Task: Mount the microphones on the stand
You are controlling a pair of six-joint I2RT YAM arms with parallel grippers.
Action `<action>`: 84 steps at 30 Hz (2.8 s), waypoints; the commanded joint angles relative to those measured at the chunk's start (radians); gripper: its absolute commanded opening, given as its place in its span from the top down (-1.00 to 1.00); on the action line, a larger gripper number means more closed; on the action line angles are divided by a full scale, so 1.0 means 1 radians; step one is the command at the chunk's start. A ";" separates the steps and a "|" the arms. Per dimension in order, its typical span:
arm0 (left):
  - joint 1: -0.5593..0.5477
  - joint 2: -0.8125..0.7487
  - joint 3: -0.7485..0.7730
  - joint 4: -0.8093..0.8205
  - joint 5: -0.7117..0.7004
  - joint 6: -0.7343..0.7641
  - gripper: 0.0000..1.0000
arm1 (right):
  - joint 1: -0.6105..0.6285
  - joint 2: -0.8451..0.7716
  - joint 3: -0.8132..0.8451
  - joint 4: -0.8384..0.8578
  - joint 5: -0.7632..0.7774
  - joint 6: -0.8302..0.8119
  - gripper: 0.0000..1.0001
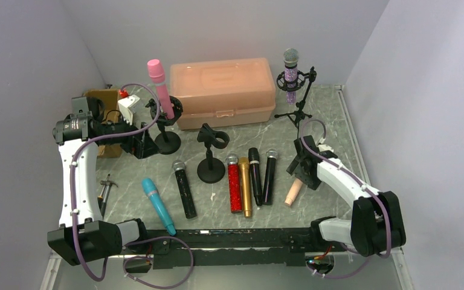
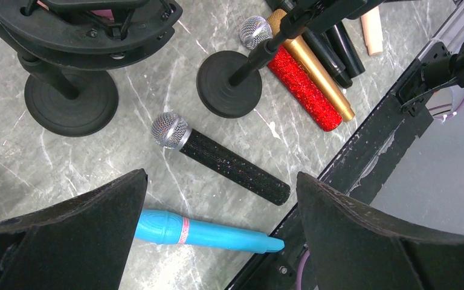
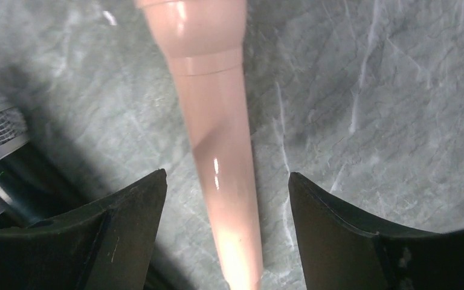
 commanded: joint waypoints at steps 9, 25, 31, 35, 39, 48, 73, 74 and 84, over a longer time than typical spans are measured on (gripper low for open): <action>-0.018 -0.025 -0.002 0.032 0.094 -0.040 -0.99 | -0.004 0.065 -0.105 0.202 0.053 0.087 -0.06; -0.306 -0.002 0.189 0.033 0.101 -0.132 -0.99 | 0.474 -0.337 0.171 0.105 0.142 0.014 1.00; -0.396 -0.046 0.178 0.227 0.078 -0.343 -0.99 | 0.728 -0.207 0.436 0.306 0.258 -0.188 1.00; -0.483 0.011 0.274 0.170 0.066 -0.377 -0.99 | 0.841 -0.032 0.668 0.473 0.350 -0.384 1.00; -0.519 0.015 0.279 0.203 0.091 -0.434 -0.99 | 0.875 0.081 0.754 0.680 0.371 -0.484 1.00; -0.520 -0.029 0.211 0.365 0.121 -0.528 -0.99 | 0.931 0.129 0.728 1.022 0.369 -0.514 1.00; -0.520 0.003 0.182 0.417 0.077 -0.451 1.00 | 0.712 0.245 0.873 0.733 -0.226 -0.242 -0.13; -0.521 0.006 0.182 0.410 0.081 -0.445 1.00 | 0.710 0.247 0.874 0.731 -0.244 -0.250 -0.20; -0.531 0.048 0.209 0.311 0.097 -0.343 1.00 | 0.709 0.261 0.879 0.736 -0.238 -0.308 -0.06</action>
